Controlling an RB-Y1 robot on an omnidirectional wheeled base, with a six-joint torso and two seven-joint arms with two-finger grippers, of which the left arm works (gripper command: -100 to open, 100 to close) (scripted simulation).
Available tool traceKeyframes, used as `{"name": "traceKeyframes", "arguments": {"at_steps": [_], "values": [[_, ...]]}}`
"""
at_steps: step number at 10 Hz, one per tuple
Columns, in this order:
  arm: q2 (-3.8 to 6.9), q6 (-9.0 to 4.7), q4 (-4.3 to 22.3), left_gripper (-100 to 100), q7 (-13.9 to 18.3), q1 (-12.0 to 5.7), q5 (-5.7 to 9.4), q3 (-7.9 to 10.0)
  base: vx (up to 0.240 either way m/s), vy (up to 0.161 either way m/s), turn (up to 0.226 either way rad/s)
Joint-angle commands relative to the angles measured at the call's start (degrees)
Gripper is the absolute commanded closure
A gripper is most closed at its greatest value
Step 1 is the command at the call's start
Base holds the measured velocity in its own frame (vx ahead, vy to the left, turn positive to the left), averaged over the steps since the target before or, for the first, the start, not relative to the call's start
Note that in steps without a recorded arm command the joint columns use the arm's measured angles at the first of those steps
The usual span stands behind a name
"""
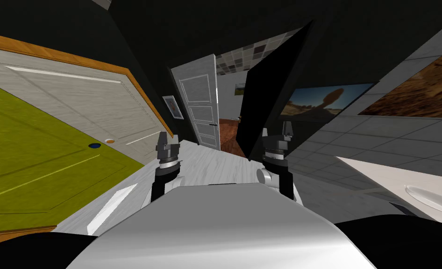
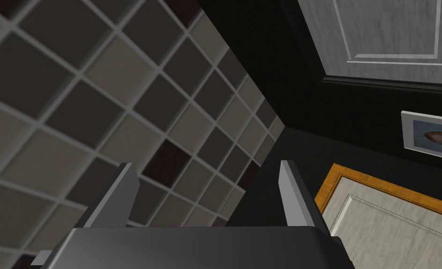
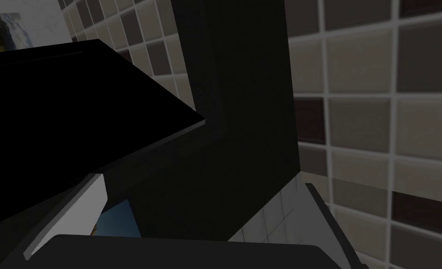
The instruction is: Push the door open
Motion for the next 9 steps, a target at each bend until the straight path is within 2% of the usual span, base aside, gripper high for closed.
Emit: {"name": "traceKeyframes", "arguments": {"at_steps": [1,3,4,9], "values": [[0.35,0.13,2.4,-100,0.2,-1.43,0.15,-0.12,0.069,-0.010,-0.042],[0.59,0.24,4.3,-100,0.3,-2.55,0.27,-0.21,0.072,0.042,-0.029],[0.86,0.37,6.6,-100,0.4,-3.95,0.42,-0.32,0.092,0.055,-0.049],[1.61,0.79,14.3,-100,0.9,-8.51,0.91,-0.69,0.086,0.036,-0.037]]}}
